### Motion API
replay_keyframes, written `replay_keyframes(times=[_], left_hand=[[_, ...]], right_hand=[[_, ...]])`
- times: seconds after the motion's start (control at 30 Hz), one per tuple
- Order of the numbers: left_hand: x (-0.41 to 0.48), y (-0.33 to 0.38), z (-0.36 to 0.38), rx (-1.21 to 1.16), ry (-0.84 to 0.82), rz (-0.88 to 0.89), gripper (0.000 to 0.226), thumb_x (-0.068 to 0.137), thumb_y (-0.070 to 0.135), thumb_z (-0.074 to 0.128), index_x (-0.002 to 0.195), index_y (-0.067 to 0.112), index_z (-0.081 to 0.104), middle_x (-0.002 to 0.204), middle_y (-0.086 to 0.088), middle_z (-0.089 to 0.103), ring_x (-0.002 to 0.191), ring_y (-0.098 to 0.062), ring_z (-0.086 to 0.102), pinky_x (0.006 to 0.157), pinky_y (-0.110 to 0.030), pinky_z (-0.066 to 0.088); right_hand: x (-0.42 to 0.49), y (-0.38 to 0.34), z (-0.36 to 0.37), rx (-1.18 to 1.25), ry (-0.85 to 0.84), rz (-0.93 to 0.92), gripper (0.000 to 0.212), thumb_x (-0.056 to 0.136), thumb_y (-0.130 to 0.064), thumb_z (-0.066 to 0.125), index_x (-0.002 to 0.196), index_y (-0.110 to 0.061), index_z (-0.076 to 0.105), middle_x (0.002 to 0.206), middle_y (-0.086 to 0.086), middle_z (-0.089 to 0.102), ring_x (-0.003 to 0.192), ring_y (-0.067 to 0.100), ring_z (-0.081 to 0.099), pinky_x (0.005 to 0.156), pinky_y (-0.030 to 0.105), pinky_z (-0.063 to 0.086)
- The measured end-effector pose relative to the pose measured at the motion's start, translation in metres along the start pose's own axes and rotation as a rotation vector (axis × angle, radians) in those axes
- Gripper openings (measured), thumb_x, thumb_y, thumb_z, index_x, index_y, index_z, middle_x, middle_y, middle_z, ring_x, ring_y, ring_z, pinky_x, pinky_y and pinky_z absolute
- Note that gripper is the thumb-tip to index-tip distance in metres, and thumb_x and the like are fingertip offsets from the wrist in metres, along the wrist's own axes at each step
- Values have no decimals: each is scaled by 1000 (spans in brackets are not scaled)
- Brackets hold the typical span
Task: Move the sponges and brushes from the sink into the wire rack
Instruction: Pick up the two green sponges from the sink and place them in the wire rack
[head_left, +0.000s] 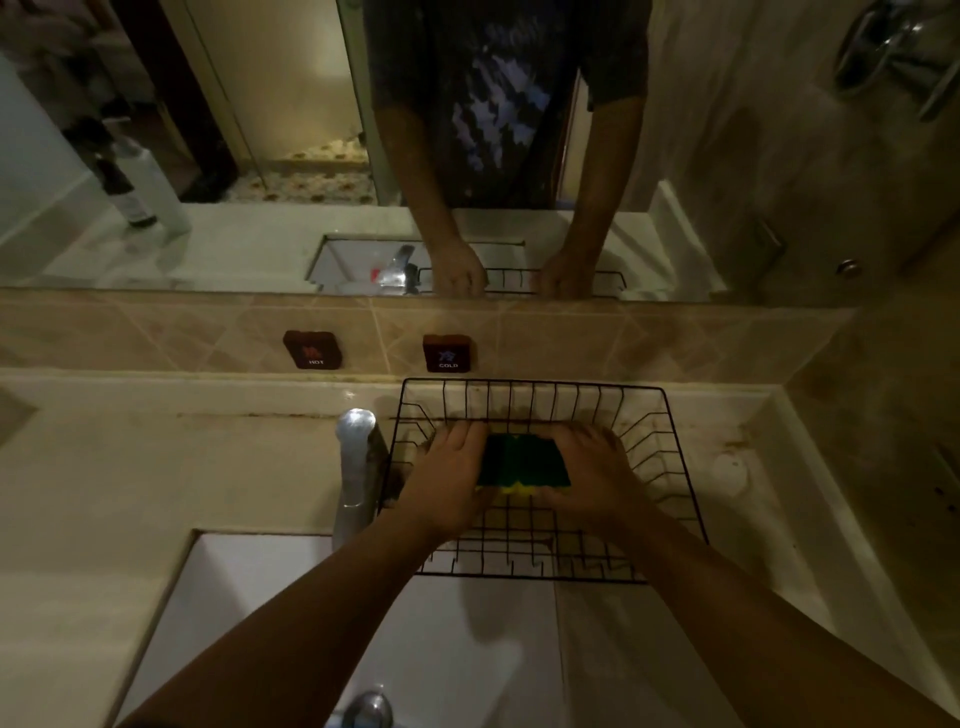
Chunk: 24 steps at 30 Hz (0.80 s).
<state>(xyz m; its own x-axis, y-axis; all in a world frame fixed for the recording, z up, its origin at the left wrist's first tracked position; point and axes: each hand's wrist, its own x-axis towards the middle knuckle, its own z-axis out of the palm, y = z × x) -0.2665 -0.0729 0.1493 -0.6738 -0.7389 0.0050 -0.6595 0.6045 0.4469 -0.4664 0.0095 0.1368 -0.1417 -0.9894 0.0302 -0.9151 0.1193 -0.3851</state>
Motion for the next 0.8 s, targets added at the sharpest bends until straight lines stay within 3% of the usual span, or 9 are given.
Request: replay_keyframes(times=[0.17,0.33,0.53,0.7,0.8], left_hand=[[15,-9,15,14,14,-19,48,79,30,71,120,25,45,129,-1,51,124,-21,44,112,-44,32],[31,-20,27,30,-29,-45,43,79,30,70,115,27,45,128,0,50,124,-21,42,115,-45,27],[45,-28,44,35,-41,-115,47,81,26,71,121,22,47,133,0,50,129,-21,39,120,-42,15],[53,-33,53,-18,-7,-143,47,81,17,72,124,18,51,137,-4,50,128,-25,41,111,-39,36],[56,-35,57,-34,33,-119,45,81,15,72,122,16,54,133,-6,54,126,-24,44,112,-40,37]], right_hand=[[14,12,11,-31,20,16,56,66,-55,64,114,-31,50,114,-4,59,109,20,52,96,40,34],[30,26,25,0,-51,47,57,66,-52,75,113,-35,46,118,-4,51,109,19,42,96,38,33],[41,35,46,10,51,-7,50,64,-49,74,104,-30,50,109,-5,55,105,18,46,85,31,28],[44,39,58,-25,147,-66,49,67,-50,70,104,-23,54,108,-2,62,108,23,51,87,42,42],[45,41,61,-50,144,-62,50,69,-52,73,105,-24,54,116,-3,61,111,23,52,89,44,43]])
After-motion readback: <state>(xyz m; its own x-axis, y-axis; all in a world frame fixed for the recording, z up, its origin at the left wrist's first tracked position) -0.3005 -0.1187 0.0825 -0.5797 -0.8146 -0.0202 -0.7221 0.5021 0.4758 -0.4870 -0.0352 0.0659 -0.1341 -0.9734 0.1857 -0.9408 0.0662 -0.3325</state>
